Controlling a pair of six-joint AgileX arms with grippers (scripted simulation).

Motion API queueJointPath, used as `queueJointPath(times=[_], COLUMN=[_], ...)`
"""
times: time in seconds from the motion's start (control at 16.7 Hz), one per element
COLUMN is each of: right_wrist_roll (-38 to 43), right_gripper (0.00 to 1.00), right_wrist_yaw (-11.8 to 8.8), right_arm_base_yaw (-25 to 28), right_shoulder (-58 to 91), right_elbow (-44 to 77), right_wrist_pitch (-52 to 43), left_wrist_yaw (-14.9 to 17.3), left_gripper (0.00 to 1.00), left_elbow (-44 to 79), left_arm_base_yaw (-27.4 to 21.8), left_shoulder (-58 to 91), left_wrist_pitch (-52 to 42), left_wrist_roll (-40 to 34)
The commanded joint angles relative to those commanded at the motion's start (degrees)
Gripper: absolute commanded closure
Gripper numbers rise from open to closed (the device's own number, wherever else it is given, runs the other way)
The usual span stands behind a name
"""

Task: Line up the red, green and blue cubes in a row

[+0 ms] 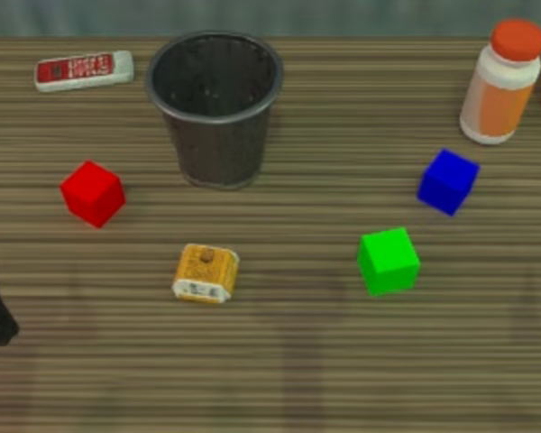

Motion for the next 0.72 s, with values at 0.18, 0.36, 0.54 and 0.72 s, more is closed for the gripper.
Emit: queueJointPath(times=[0.18, 0.36, 0.54, 0.72], right_wrist_roll=[0.0, 0.0, 0.0, 0.0], right_gripper=[0.00, 0.00, 0.00, 0.00], right_wrist_yaw=[0.0, 0.0, 0.0, 0.0], right_arm_base_yaw=[0.0, 0.0, 0.0, 0.0], right_shoulder=[0.0, 0.0, 0.0, 0.0], right_elbow=[0.0, 0.0, 0.0, 0.0], right_wrist_pitch=[0.0, 0.0, 0.0, 0.0], left_wrist_yaw=[0.0, 0.2, 0.3, 0.3], left_gripper=[0.00, 0.00, 0.00, 0.00], left_elbow=[0.6, 5.9, 16.6, 31.1], left_arm_base_yaw=[-0.1, -0.7, -1.5, -2.5], left_shoulder=[0.6, 5.9, 16.7, 32.8], left_wrist_pitch=[-0.4, -4.1, -10.9, -20.2], left_wrist_roll=[0.1, 1.5, 3.9, 7.2])
